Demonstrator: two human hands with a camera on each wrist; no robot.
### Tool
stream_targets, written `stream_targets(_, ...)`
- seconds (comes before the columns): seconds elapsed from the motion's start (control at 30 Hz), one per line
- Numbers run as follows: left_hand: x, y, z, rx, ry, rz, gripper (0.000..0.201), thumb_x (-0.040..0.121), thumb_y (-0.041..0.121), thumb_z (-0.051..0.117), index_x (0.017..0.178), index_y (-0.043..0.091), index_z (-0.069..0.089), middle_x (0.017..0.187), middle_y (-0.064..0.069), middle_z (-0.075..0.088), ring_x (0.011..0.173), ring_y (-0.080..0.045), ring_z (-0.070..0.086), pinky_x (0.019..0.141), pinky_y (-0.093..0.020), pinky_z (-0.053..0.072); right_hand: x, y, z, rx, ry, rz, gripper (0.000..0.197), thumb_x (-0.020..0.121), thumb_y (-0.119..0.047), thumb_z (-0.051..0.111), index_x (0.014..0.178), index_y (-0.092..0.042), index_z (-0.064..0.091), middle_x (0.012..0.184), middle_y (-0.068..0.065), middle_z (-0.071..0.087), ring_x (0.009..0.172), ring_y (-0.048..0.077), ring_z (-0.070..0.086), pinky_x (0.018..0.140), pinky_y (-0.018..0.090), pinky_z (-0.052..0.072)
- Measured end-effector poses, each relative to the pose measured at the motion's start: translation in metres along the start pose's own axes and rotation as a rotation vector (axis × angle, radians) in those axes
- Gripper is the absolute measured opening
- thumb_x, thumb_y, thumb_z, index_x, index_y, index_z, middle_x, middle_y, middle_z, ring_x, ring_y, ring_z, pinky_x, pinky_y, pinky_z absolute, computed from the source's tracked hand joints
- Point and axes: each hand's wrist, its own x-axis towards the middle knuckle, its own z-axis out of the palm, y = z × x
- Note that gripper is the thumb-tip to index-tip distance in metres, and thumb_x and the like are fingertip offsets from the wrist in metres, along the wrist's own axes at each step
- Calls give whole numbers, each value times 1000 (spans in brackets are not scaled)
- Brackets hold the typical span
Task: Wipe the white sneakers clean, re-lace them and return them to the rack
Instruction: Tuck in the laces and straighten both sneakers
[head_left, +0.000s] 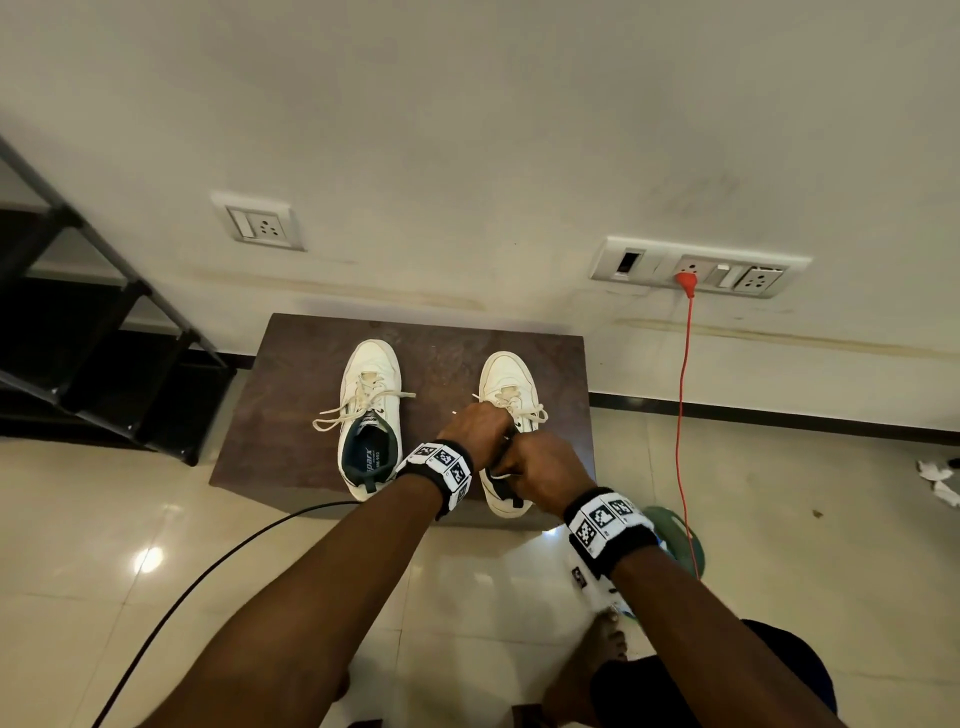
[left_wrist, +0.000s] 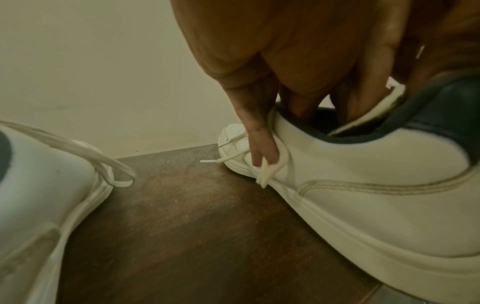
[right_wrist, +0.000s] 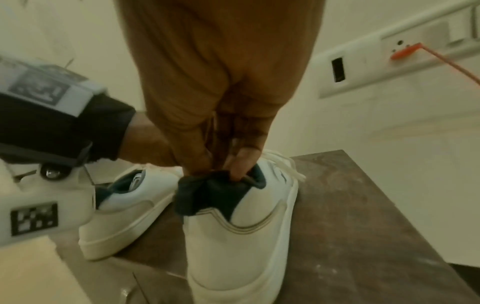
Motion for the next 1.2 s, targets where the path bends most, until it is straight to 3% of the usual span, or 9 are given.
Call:
stream_targets(0.1,0,0,-3,-13,-27,2,19,87,10,59,95,11,76,96,-16,74,91,-36,70,78,-40,55,5,-4,-10,-102,-74,-65,4,68,-18,72,70,-16,73,74,3,69,66,22,57,56,31,43)
stream_targets(0.2,1,0,-3,-34,-22,3,19,88,9,58,95,12,76,97,-15,74,91,-35,70,79,-40,55,10,-5,-11,-82,-110,-49,2,67,-11,73,66,-12,74,68,7,67,58,20,46,52,24,30)
stream_targets(0.3,1,-1,-2,-33,-11,4,20,88,10,58,98,12,76,100,-16,74,94,-35,70,82,-41,55,19,0,-7,-36,-117,-30,2,63,-13,74,61,-14,73,59,3,62,53,23,48,52,30,41)
stream_targets(0.5,1,-1,-2,-25,-11,-10,20,87,8,59,99,8,75,101,-18,74,96,-37,69,83,-40,55,30,10,1,48,-127,17,8,66,-4,77,72,-8,80,71,11,74,59,26,61,61,38,56)
stream_targets(0.67,1,-1,-5,-6,-39,11,18,82,7,63,95,7,75,99,-20,73,93,-39,69,78,-39,53,26,17,-3,76,-115,1,13,69,-7,80,79,-16,81,68,-2,68,53,12,51,56,25,46)
stream_targets(0.73,0,-2,-5,-23,-37,-5,18,82,6,62,94,7,75,99,-20,73,93,-38,69,79,-38,53,26,11,-4,37,-101,34,9,70,-10,80,78,-13,79,70,1,70,52,13,50,51,20,37)
stream_targets(0.87,-2,-11,-2,-118,4,-12,24,77,1,62,88,12,79,93,-14,76,90,-34,69,76,-30,49,18,4,9,16,32,43,2,69,-19,76,70,-19,75,73,3,72,60,20,55,56,23,37)
stream_targets(1.0,-6,-19,0,-192,33,2,32,82,1,64,102,19,81,101,-8,78,95,-29,71,85,-33,54,9,5,26,21,147,42,13,72,-25,68,80,-27,79,88,-7,76,74,14,64,59,21,39)
stream_targets(1.2,-5,-10,0,-154,49,-23,28,87,10,63,103,24,80,100,-8,77,94,-29,71,84,-32,54,11,-4,18,-24,71,146,10,76,-18,69,69,-21,76,77,1,73,71,22,65,60,24,35)
